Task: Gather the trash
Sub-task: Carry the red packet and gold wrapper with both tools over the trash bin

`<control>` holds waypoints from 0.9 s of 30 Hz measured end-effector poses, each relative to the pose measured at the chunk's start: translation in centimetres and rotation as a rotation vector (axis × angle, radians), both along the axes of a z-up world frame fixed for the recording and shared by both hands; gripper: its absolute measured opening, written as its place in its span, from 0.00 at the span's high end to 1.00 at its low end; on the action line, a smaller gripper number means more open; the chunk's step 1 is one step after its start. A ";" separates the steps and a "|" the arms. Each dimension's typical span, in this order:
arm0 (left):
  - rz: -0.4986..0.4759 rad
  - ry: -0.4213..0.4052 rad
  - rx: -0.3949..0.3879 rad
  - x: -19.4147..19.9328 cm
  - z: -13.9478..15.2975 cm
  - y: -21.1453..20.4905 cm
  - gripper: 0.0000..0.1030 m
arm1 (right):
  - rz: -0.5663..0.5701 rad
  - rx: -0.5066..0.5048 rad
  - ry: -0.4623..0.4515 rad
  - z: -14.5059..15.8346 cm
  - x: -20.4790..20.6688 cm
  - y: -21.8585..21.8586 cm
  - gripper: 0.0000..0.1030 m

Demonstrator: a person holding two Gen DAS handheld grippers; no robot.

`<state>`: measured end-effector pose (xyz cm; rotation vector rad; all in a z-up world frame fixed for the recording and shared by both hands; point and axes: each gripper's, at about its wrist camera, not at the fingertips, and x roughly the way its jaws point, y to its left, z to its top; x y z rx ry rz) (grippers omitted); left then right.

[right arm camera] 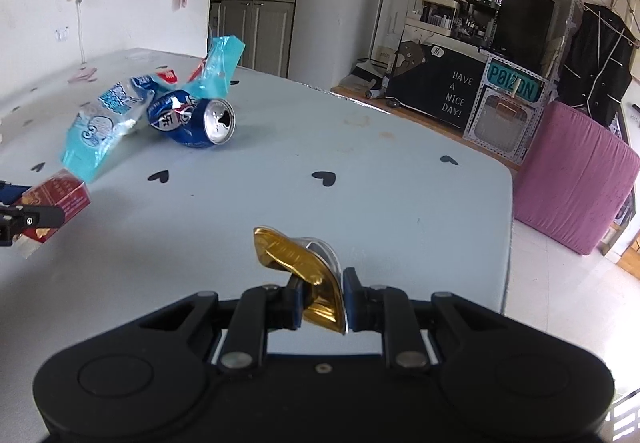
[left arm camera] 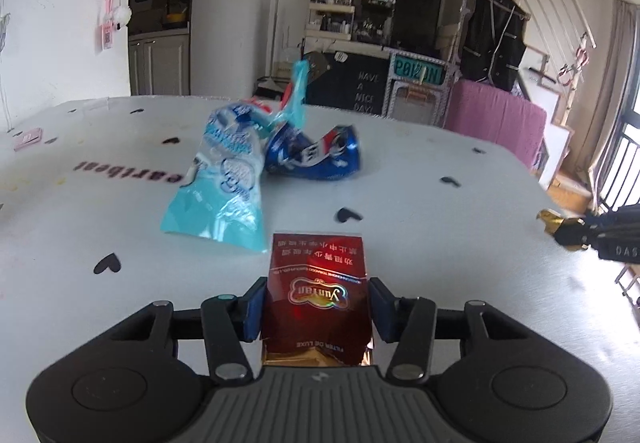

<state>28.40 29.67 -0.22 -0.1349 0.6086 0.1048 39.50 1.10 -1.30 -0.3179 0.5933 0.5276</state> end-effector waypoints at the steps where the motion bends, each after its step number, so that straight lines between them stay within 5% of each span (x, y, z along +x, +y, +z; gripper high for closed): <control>1: -0.007 -0.006 -0.003 -0.2 0.4 -0.4 0.49 | 0.001 0.009 0.001 0.3 -0.4 -0.3 0.80; 17: -0.190 -0.075 0.022 -1.1 5.4 -11.9 0.50 | -0.070 0.136 -0.016 4.3 -6.8 -8.8 0.81; 27: -0.365 -0.086 0.021 1.7 6.5 -20.8 0.50 | -0.255 0.164 -0.054 6.7 -9.1 -19.2 0.81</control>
